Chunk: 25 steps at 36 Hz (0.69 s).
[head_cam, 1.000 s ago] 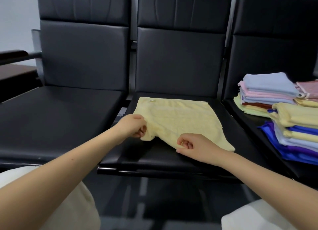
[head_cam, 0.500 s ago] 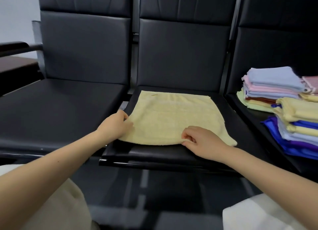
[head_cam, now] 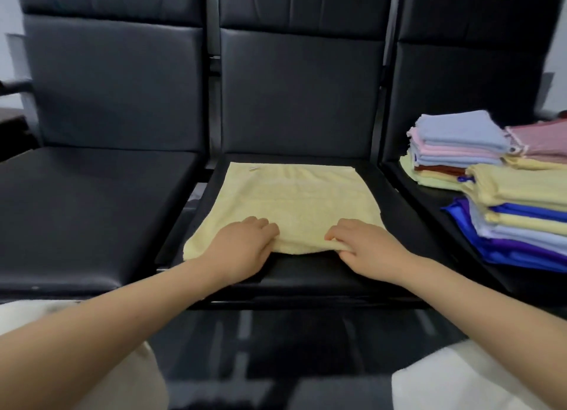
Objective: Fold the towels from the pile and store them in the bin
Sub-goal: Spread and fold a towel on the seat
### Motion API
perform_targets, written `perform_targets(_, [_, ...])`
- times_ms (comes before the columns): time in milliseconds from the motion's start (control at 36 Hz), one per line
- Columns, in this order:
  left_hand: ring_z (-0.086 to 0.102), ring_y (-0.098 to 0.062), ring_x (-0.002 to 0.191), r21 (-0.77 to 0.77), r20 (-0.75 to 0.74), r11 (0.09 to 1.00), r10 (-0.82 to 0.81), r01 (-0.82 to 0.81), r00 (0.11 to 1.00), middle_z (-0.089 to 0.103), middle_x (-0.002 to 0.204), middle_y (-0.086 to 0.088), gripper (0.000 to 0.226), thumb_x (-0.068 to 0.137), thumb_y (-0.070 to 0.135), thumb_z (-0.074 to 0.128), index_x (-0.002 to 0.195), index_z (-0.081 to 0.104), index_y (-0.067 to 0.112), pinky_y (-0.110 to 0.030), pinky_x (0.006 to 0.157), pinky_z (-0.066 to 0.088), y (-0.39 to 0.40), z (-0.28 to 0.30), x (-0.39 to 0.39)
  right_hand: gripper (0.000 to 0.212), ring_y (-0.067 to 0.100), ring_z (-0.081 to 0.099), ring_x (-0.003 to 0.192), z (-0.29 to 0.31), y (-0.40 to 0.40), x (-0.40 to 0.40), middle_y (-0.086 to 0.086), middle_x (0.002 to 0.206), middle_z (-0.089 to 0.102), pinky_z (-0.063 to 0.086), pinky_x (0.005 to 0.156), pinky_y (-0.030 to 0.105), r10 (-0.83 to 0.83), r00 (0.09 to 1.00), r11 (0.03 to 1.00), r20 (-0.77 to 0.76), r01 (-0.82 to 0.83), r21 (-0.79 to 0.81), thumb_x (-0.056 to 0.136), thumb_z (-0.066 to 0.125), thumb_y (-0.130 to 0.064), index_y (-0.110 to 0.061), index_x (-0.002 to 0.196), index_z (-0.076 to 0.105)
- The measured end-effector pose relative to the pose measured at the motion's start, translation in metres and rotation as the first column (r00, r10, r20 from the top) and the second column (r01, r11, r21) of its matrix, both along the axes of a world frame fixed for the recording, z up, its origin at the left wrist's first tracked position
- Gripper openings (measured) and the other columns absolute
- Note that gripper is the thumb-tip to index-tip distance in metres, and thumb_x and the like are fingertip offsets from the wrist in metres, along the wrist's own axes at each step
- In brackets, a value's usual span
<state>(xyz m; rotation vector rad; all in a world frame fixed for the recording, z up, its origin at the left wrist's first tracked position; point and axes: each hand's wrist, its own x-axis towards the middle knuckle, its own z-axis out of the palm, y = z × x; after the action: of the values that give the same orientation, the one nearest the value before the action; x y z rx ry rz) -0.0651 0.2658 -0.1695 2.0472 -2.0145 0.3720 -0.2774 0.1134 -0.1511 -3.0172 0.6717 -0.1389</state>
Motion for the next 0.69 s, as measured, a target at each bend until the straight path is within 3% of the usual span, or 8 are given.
perform_targets(111, [0.047,-0.025,0.065,0.002,-0.012,0.994,0.109,-0.109,0.994,0.046,0.069,0.003,0.023,0.103,0.029,0.028,0.11,0.041,0.012,-0.038,0.059,0.04,-0.011,0.005,0.009,0.032,0.022,0.052,0.115,0.008,-0.025,-0.021,0.0,0.119,0.057,0.042,0.089,0.033,-0.163,0.987,0.986,-0.003,0.163,-0.028,0.096,0.047,-0.018,-0.017,0.126,0.058])
perform_targets(167, [0.043,-0.023,0.06,0.013,0.005,0.993,0.121,-0.121,0.993,0.04,0.061,0.004,0.029,0.103,0.039,0.027,0.107,0.04,0.014,-0.035,0.055,0.032,-0.016,0.011,0.016,0.026,0.024,0.056,0.111,0.012,-0.038,-0.033,0.001,0.113,0.062,0.043,0.087,0.033,-0.257,0.965,0.966,0.048,0.256,0.031,0.096,0.049,-0.017,-0.016,0.118,0.063])
perform_targets(222, [0.048,-0.022,0.064,0.03,0.036,0.992,0.124,-0.125,0.992,0.045,0.061,0.003,0.038,0.099,0.053,0.033,0.107,0.043,0.017,-0.033,0.054,0.03,-0.02,0.019,0.024,0.015,0.024,0.061,0.099,0.014,-0.047,-0.045,-0.004,0.092,0.065,0.044,0.079,0.033,-0.307,0.944,0.95,0.121,0.297,0.096,0.095,0.052,-0.017,-0.019,0.098,0.067])
perform_targets(306, [0.058,-0.024,0.077,0.056,0.051,0.987,0.145,-0.148,0.988,0.058,0.073,0.003,0.046,0.088,0.066,0.046,0.102,0.049,0.022,-0.033,0.062,0.037,-0.021,0.03,0.032,0.019,0.02,0.063,0.085,0.018,-0.054,-0.054,-0.002,0.081,0.067,0.046,0.077,0.034,-0.362,0.895,0.922,0.262,0.301,0.245,0.096,0.055,-0.021,-0.015,0.085,0.069])
perform_targets(389, [0.053,-0.02,0.076,0.045,0.025,0.99,0.133,-0.134,0.991,0.053,0.071,0.004,0.039,0.092,0.056,0.051,0.081,0.049,0.019,-0.035,0.071,0.04,-0.021,0.033,0.037,0.02,0.015,0.061,0.08,0.025,-0.053,-0.055,0.003,0.081,0.069,0.045,0.076,0.031,-0.435,0.782,0.857,0.445,0.208,0.471,0.097,0.056,-0.018,-0.022,0.082,0.07])
perform_targets(472, [0.05,-0.015,0.072,0.026,-0.192,0.998,0.056,-0.052,0.98,0.05,0.07,0.006,0.035,0.095,0.043,0.054,0.069,0.048,0.019,-0.031,0.069,0.034,-0.02,0.033,0.044,0.016,0.019,0.064,0.098,0.032,-0.052,-0.053,0.009,0.1,0.07,0.047,0.092,0.039,-0.567,0.643,0.738,0.516,0.118,0.665,0.098,0.054,-0.022,-0.024,0.092,0.069])
perform_targets(583, [0.048,-0.006,0.061,-0.012,-0.486,1.0,-0.015,0.01,0.874,0.052,0.061,0.015,0.034,0.099,0.027,0.051,0.067,0.048,0.016,-0.019,0.061,0.036,-0.013,0.037,0.045,0.024,0.022,0.059,0.116,0.032,-0.051,-0.052,0.005,0.121,0.066,0.043,0.108,0.047,-0.66,0.57,0.641,0.489,0.087,0.763,0.099,0.051,-0.023,-0.018,0.117,0.065])
perform_targets(694, [0.045,-0.005,0.059,0.076,-0.513,0.996,0.0,0.045,0.859,0.048,0.056,0.018,0.036,0.1,0.023,0.05,0.064,0.042,0.019,-0.018,0.058,0.035,-0.003,0.04,0.038,0.042,0.021,0.047,0.13,0.034,-0.039,-0.055,0.005,0.139,0.053,0.033,0.115,0.041,-0.681,0.568,0.628,0.462,0.128,0.768,0.103,0.044,-0.024,-0.01,0.142,0.048])
